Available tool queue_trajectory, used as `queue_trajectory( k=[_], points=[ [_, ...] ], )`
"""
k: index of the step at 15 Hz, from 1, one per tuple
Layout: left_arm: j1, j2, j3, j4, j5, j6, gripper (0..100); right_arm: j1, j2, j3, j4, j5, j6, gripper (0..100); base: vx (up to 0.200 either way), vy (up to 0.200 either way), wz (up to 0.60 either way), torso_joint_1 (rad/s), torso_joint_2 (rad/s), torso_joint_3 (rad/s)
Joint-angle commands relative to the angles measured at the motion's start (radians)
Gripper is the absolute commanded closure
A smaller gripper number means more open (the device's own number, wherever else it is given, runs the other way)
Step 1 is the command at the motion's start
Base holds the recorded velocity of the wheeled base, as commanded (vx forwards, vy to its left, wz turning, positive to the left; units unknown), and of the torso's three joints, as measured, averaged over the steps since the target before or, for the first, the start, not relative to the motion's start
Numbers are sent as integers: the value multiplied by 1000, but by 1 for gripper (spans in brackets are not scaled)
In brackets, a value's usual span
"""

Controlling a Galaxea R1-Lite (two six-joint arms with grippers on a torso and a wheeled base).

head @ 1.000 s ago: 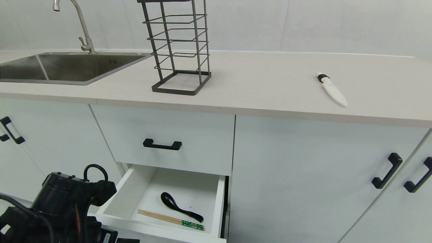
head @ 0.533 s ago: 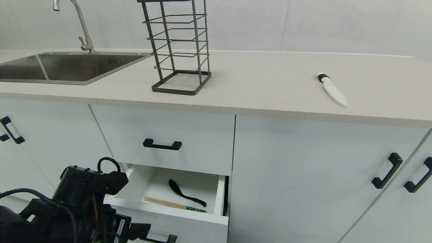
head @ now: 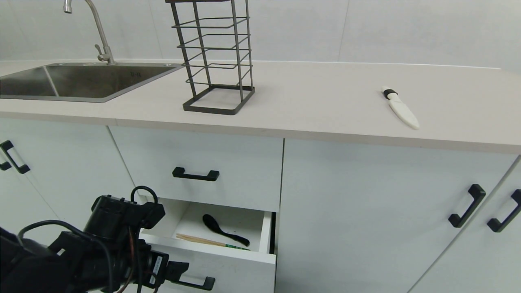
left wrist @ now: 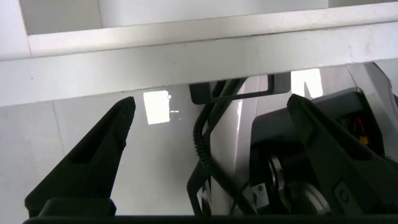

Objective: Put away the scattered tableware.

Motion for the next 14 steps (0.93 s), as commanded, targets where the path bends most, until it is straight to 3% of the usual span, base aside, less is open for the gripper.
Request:
queue_trajectory(
  k=[1, 5, 14],
  points=[
    [-2, 51, -10, -60, 1, 2, 0, 0, 1, 0, 0, 0, 0, 0, 0, 0, 0, 0, 0, 0],
    [-16, 165, -18, -213, 1, 2, 0, 0, 1, 0, 0, 0, 0, 0, 0, 0, 0, 0, 0, 0],
    [-7, 203, 13, -430, 19, 3, 0, 0, 1, 0, -2, 0, 14, 0, 0, 0, 0, 0, 0, 0]
  ],
)
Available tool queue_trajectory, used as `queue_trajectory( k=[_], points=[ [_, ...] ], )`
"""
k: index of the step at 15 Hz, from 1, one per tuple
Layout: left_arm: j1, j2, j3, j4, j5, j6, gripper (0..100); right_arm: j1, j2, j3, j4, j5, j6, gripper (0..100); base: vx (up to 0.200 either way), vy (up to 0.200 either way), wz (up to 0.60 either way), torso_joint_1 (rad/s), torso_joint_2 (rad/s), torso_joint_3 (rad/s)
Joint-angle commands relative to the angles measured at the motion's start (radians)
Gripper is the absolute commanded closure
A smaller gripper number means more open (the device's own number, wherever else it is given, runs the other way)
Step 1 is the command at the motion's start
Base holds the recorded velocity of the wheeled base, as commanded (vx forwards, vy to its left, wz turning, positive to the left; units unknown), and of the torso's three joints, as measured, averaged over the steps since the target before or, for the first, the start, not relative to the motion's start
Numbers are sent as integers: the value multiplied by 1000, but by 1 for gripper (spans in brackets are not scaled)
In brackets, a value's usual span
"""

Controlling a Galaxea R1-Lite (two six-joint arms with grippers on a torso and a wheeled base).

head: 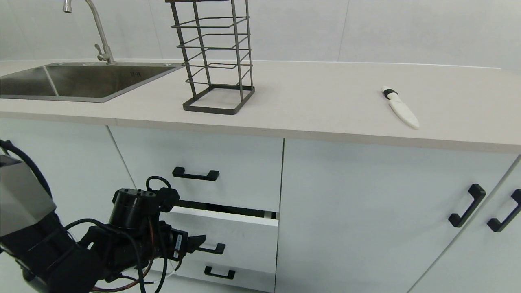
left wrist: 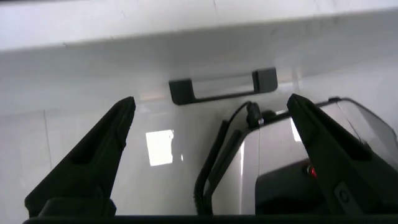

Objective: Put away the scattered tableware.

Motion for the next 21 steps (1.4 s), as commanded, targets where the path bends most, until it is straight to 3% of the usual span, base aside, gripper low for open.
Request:
queue_trajectory(
  k=[1, 4, 8, 11, 19, 21],
  points=[
    [2, 10, 29, -66, 1, -1, 0, 0, 1, 0, 0, 1, 0, 0, 0, 0, 0, 0, 0, 0],
    [25, 80, 46, -231, 1, -4, 0, 0, 1, 0, 0, -1, 1, 0, 0, 0, 0, 0, 0, 0],
    [31, 81, 46, -251, 0, -5, 0, 0, 1, 0, 0, -1, 5, 0, 0, 0, 0, 0, 0, 0],
    [32, 63, 110, -277, -2, -4, 0, 0, 1, 0, -2, -2, 15, 0, 0, 0, 0, 0, 0, 0],
    [65, -261, 308, -339, -6, -2, 0, -2, 1, 0, 1, -2, 5, 0, 0, 0, 0, 0, 0, 0],
    [66, -364, 319, -363, -8, -4, 0, -2, 1, 0, 1, -2, 6, 0, 0, 0, 0, 0, 0, 0]
  ],
)
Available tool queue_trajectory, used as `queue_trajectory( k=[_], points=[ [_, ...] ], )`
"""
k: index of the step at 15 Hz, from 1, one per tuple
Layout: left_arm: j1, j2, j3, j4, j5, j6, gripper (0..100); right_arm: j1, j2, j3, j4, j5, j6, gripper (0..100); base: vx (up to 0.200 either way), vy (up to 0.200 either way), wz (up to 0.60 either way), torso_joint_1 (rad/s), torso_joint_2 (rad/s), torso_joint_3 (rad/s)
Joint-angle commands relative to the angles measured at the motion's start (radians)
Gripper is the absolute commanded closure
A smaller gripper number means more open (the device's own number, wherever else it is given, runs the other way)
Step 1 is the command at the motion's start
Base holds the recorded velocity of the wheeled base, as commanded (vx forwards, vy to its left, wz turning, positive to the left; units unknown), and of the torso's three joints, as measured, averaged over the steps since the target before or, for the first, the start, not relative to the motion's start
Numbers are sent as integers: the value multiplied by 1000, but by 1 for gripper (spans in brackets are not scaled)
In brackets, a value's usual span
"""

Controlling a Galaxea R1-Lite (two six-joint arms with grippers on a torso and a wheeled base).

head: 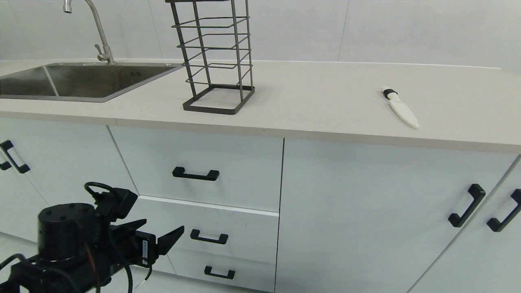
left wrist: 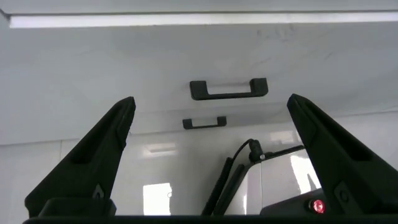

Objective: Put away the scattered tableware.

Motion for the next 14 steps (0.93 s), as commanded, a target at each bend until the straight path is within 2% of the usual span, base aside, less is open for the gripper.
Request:
queue_trajectory(
  k=[1, 2, 3, 4, 6, 7, 8, 10, 12, 13, 14],
  points=[
    [2, -149, 34, -21, -1, -2, 0, 0, 1, 0, 1, 1, 1, 0, 0, 0, 0, 0, 0, 0],
    [4, -336, 33, -13, -1, -1, 0, 0, 1, 0, 1, 1, -1, 0, 0, 0, 0, 0, 0, 0],
    [5, -390, 33, -8, -1, -1, 0, 0, 1, 0, 1, 1, -2, 0, 0, 0, 0, 0, 0, 0],
    [27, -529, 31, 5, -1, 2, 0, 0, 1, 0, 1, 1, -4, 0, 0, 0, 0, 0, 0, 0],
    [77, -698, 25, 52, -15, 62, 0, 0, 1, 0, 1, 1, -4, 0, 0, 0, 0, 0, 0, 0],
    [88, -819, -1, 122, -37, 96, 0, 0, 1, 0, 1, 1, -4, 0, 0, 0, 0, 0, 0, 0],
    [89, -902, -44, 211, -35, 113, 0, 0, 1, 0, 1, 1, -4, 0, 0, 0, 0, 0, 0, 0],
    [97, -1061, -144, 449, -27, 113, 0, 0, 1, 0, 1, 1, -16, 0, 0, 0, 0, 0, 0, 0],
    [140, -1181, -188, 618, -23, 105, 0, 2, 1, 0, 1, 1, -19, 0, 0, 0, 0, 0, 0, 0],
    [168, -1259, -185, 682, -23, 107, 0, 2, 1, 0, 1, 2, -22, 0, 0, 0, 0, 0, 0, 0],
    [183, -1290, -181, 696, -23, 105, 0, 2, 1, 0, 1, 2, -22, 0, 0, 0, 0, 0, 0, 0]
  ],
)
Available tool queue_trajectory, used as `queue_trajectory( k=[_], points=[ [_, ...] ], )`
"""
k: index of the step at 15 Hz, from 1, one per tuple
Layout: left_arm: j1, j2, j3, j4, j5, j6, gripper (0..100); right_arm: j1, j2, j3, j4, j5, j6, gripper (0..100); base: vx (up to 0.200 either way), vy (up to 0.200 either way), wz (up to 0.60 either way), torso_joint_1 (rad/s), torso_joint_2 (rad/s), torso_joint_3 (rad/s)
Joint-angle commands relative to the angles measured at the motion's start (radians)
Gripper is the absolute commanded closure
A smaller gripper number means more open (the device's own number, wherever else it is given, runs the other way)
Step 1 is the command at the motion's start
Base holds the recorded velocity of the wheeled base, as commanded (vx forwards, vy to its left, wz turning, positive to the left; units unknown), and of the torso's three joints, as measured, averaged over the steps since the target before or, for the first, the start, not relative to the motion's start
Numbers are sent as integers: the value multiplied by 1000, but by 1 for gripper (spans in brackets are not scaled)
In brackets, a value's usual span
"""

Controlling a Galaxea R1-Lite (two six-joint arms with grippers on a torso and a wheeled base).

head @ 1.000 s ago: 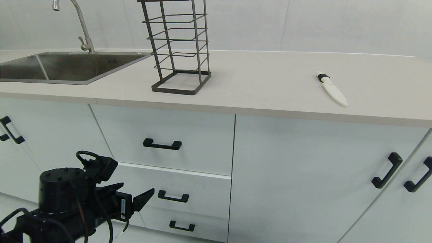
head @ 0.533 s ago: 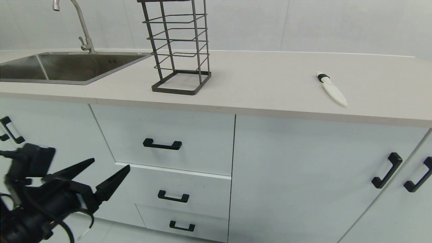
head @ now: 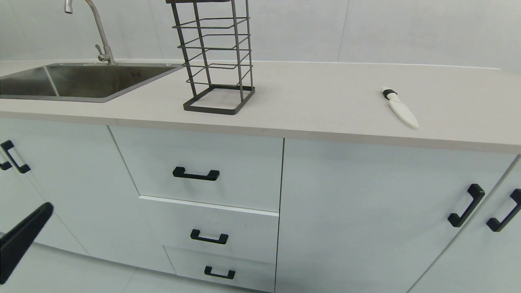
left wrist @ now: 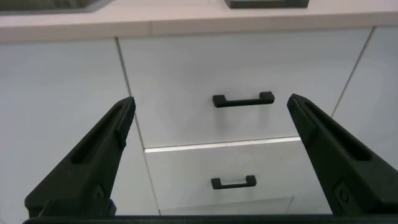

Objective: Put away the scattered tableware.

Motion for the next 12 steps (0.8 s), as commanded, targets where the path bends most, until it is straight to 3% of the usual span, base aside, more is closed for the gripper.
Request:
queue_trajectory(
  k=[1, 4, 7, 9, 10, 11, 12],
  points=[
    [56, -187, -20, 62, 1, 2, 0, 0, 1, 0, 0, 1, 1, 0, 0, 0, 0, 0, 0, 0],
    [111, -277, 121, 67, -10, 23, 0, 0, 1, 0, 0, 1, 1, 0, 0, 0, 0, 0, 0, 0],
    [125, -377, 225, 71, -19, 23, 0, 0, 1, 0, 0, -1, 1, 0, 0, 0, 0, 0, 0, 0],
    [151, -465, 225, 172, -17, 23, 0, 0, 1, 0, 0, -1, 1, 0, 0, 0, 0, 0, 0, 0],
    [146, -577, 225, 370, -8, 26, 0, 0, 1, 0, 0, -1, 1, 0, 0, 0, 0, 0, 0, 0],
    [142, -578, 222, 469, 12, 23, 0, 0, 1, 0, 0, -1, 1, 0, 0, 0, 0, 0, 0, 0],
    [142, -578, 219, 459, 35, 18, 0, 0, 1, 0, 0, -1, 1, 0, 0, 0, 0, 0, 0, 0]
  ],
)
